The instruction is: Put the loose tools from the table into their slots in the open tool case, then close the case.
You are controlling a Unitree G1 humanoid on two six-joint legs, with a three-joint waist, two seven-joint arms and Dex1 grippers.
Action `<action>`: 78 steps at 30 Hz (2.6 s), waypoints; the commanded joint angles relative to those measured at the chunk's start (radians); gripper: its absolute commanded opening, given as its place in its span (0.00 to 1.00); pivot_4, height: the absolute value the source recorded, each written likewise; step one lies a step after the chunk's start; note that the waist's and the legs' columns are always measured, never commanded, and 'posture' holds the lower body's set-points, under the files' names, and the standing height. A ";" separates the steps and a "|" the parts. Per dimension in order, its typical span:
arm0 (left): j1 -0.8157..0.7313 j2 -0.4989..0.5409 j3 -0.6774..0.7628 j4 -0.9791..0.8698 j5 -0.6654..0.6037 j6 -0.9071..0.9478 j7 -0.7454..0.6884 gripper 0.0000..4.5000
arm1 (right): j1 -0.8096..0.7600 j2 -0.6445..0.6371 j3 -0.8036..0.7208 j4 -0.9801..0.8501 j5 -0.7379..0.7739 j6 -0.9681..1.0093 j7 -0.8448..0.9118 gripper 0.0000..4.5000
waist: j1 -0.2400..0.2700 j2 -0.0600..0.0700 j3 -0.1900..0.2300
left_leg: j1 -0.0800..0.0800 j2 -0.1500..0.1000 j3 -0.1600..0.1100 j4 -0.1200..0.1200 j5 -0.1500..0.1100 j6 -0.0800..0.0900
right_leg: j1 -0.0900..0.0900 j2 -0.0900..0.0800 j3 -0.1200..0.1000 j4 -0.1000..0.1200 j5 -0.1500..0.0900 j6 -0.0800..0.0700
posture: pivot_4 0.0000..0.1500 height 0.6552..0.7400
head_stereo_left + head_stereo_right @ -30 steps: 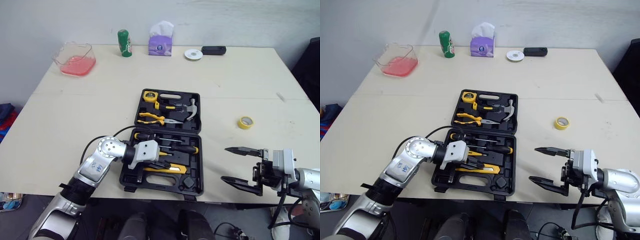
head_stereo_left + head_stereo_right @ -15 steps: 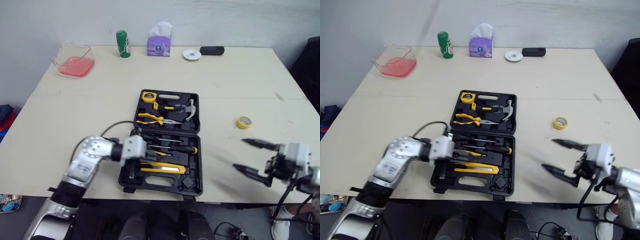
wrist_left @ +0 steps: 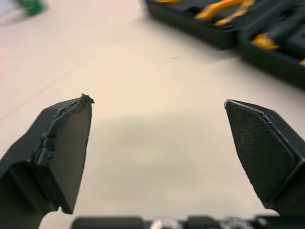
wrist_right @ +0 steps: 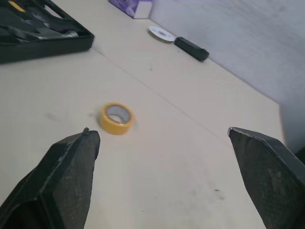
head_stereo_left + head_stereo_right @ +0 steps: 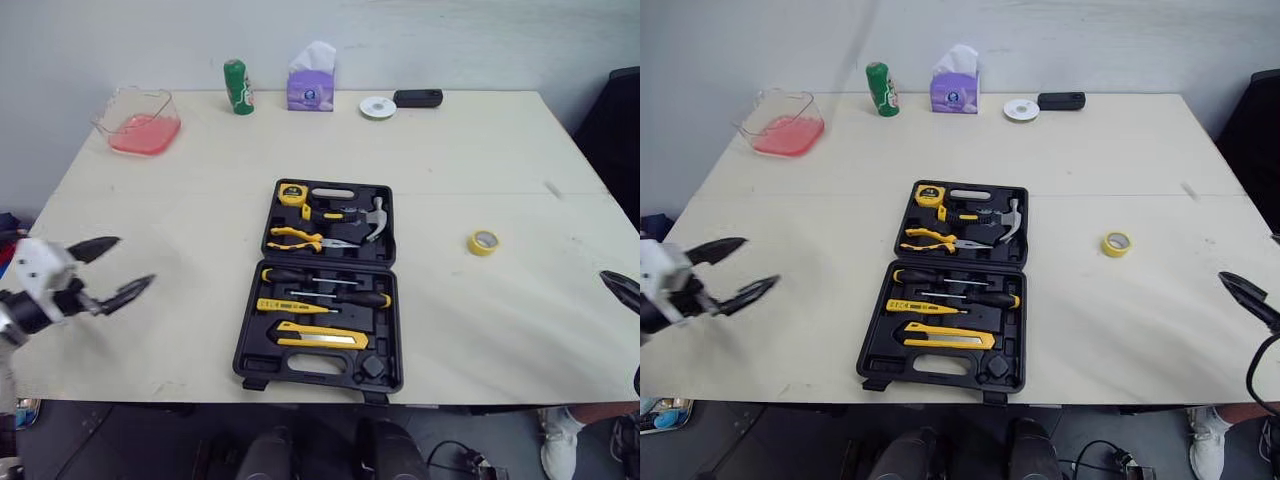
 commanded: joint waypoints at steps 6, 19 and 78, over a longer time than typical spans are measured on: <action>0.142 0.000 0.154 0.059 -0.017 -0.019 0.084 0.99 | -0.056 0.019 -0.005 0.120 -0.046 -0.049 -0.155 1.00 | -0.005 0.001 0.001 | -0.001 0.000 0.002 0.000 -0.001 0.000 | -0.001 0.000 0.001 -0.001 0.000 0.000 | 1.00 1.00; 0.150 -0.034 0.060 -0.233 -0.114 0.161 0.074 0.99 | -0.102 0.025 0.125 -0.046 -0.047 0.109 -0.183 1.00 | -0.006 0.003 0.001 | -0.002 0.000 0.002 0.000 -0.004 -0.005 | -0.004 -0.001 0.002 0.001 0.000 0.000 | 1.00 1.00; -0.117 -0.068 -0.326 -0.816 -0.407 0.562 0.013 1.00 | -1.152 0.168 0.990 0.736 -0.745 0.265 0.132 0.46 | -0.007 0.002 0.002 | -0.020 -0.003 0.001 0.005 0.008 -0.001 | -0.018 0.007 0.000 0.010 0.001 0.001 | 1.00 1.00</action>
